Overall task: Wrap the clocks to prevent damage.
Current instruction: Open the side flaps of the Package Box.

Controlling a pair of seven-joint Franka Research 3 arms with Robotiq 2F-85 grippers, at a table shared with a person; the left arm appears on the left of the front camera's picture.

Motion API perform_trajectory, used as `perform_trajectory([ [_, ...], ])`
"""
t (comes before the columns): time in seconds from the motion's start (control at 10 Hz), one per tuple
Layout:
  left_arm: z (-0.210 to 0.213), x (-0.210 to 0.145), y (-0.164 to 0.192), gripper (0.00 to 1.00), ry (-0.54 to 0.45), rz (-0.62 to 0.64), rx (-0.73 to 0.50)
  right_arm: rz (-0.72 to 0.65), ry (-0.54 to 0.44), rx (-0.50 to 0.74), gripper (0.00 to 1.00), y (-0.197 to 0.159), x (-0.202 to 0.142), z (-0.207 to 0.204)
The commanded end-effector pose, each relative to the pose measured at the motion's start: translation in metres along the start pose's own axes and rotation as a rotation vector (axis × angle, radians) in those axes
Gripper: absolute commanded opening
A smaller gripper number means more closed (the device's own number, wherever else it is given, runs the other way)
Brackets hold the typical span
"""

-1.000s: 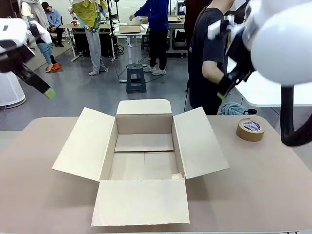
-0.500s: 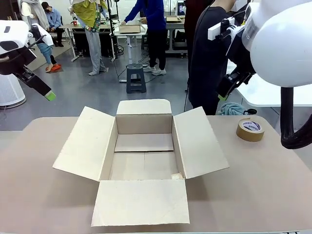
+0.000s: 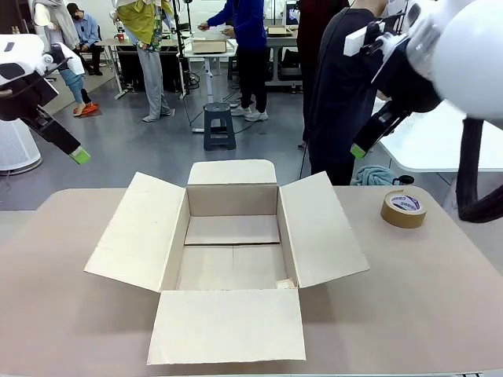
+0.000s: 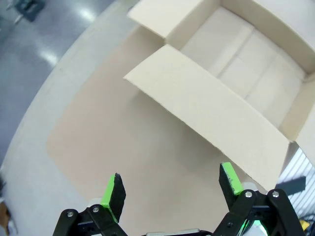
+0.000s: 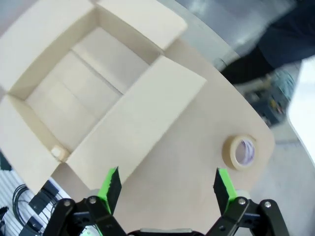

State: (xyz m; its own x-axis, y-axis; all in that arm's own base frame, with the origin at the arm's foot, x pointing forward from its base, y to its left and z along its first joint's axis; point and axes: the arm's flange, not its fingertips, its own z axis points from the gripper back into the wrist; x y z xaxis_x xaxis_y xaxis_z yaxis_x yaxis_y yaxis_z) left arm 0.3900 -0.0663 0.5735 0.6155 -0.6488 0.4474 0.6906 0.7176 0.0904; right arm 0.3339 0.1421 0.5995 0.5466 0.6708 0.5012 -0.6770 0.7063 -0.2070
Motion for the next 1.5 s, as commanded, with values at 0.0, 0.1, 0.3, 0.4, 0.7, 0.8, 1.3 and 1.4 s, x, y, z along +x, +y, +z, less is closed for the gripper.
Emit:
perform_trajectory([
  [0.0, 0.012, 0.010, 0.030, 1.00, 0.005, -0.108, -0.216, 0.106, -0.113, 0.188, 1.00, -0.017, -0.019, 0.010],
  [0.1, 0.018, 0.008, 0.040, 1.00, -0.127, -0.188, -0.294, 0.160, -0.231, 0.241, 1.00, -0.027, -0.025, 0.014],
  [0.3, 0.018, -0.009, 0.056, 1.00, -0.328, -0.221, -0.362, 0.106, -0.425, 0.297, 1.00, -0.056, -0.048, 0.013],
  [0.4, 0.018, -0.018, 0.065, 1.00, -0.448, -0.220, -0.396, 0.066, -0.507, 0.335, 1.00, -0.067, -0.060, 0.013],
  [0.7, 0.022, -0.045, 0.079, 1.00, -0.696, -0.133, -0.425, 0.022, -0.643, 0.349, 1.00, -0.079, -0.085, 0.012],
  [0.8, 0.024, -0.049, 0.082, 1.00, -0.725, -0.099, -0.418, 0.014, -0.678, 0.349, 1.00, -0.080, -0.088, 0.012],
  [1.3, 0.032, -0.051, 0.082, 1.00, -0.652, -0.100, -0.405, 0.023, -0.707, 0.328, 1.00, -0.082, -0.089, 0.010],
  [1.4, 0.032, -0.050, 0.080, 1.00, -0.603, -0.135, -0.417, 0.035, -0.669, 0.327, 1.00, -0.083, -0.088, 0.008],
])
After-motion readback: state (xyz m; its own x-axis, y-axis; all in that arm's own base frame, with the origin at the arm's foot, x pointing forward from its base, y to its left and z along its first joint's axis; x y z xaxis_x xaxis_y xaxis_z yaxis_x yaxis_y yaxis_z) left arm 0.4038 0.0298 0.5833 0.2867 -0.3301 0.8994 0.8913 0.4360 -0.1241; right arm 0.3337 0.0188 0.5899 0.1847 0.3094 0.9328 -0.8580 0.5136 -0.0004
